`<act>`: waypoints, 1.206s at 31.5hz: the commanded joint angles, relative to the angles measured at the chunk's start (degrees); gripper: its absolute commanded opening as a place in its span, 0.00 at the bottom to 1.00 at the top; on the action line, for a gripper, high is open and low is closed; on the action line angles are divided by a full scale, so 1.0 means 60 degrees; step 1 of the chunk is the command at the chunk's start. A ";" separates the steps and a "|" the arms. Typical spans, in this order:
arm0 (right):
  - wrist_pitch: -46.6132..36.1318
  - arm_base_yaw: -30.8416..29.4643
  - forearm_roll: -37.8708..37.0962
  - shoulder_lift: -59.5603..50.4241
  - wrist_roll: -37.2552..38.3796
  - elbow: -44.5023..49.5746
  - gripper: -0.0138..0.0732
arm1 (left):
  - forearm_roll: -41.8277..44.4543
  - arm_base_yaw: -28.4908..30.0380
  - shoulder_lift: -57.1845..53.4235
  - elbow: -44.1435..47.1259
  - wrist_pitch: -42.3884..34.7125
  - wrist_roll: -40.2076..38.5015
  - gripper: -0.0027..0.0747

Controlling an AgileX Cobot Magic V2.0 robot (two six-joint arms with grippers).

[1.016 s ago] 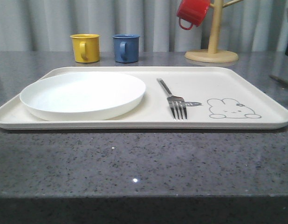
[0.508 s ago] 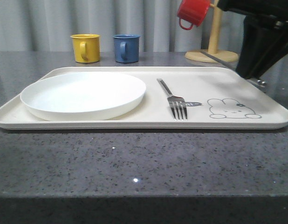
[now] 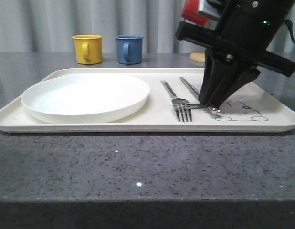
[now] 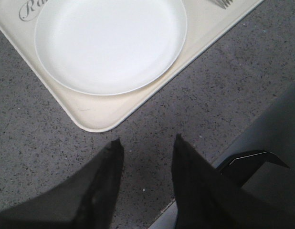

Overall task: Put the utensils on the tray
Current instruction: 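Lower the chopsticks onto the tray beside the fork and release, then grasp the steel spoon beside the tray with the right gripper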

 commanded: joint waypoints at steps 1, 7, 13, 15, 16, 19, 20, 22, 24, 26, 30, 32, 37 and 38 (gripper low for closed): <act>-0.0039 0.0003 0.0144 -0.0368 0.0055 -0.0294 0.24 | -0.0004 -0.0064 -0.0007 -0.0232 -0.0540 -0.0081 0.36; -0.0009 0.0003 -0.0185 -0.0656 -0.0037 -0.0294 0.48 | -0.0004 -0.0064 -0.0007 -0.0232 -0.0540 -0.0081 0.36; 0.0010 0.0003 -0.0997 -0.1358 -0.0472 -0.0294 0.55 | -0.0004 -0.0064 -0.0007 -0.0232 -0.0540 -0.0081 0.36; 0.0088 0.0003 -0.1437 -0.1702 -0.0586 -0.0294 0.55 | -0.0004 -0.0064 -0.0007 -0.0232 -0.0540 -0.0081 0.36; 0.0186 0.0003 -0.1756 -0.1851 -0.0630 -0.0294 0.55 | -0.0004 -0.0064 -0.0007 -0.0232 -0.0540 -0.0081 0.36; 0.0497 -0.0127 -0.2657 -0.2321 -0.0679 -0.0294 0.55 | -0.0004 -0.0064 -0.0007 -0.0232 -0.0540 -0.0081 0.36; 0.0609 -0.0174 -0.2921 -0.2437 -0.0679 -0.0294 0.55 | -0.0004 -0.0064 -0.0007 -0.0232 -0.0540 -0.0081 0.36; 0.0800 -0.0441 -0.3372 -0.2650 -0.0670 -0.0294 0.55 | -0.0004 -0.0064 -0.0007 -0.0232 -0.0540 -0.0081 0.36; 0.0993 -0.0803 -0.3649 -0.2756 -0.0670 -0.0294 0.55 | -0.0004 -0.0064 -0.0007 -0.0232 -0.0540 -0.0081 0.36; 0.1104 -0.1323 -0.3849 -0.2783 -0.0680 -0.0294 0.55 | -0.0004 -0.0064 -0.0007 -0.0232 -0.0540 -0.0081 0.36; 0.1273 -0.2499 -0.4008 -0.2735 -0.0898 -0.0294 0.55 | -0.0004 -0.0064 -0.0007 -0.0232 -0.0540 -0.0081 0.36; 0.1273 -0.3058 -0.4008 -0.2722 -0.1058 -0.0294 0.55 | -0.0004 -0.0064 -0.0007 -0.0232 -0.0540 -0.0081 0.36; 0.1120 -0.4009 -0.4008 -0.2672 -0.1364 -0.0294 0.55 | -0.0004 -0.0064 -0.0007 -0.0232 -0.0540 -0.0081 0.36; 0.1094 -0.4180 -0.4008 -0.2648 -0.1375 -0.0294 0.55 | -0.0004 -0.0064 -0.0007 -0.0232 -0.0540 -0.0081 0.36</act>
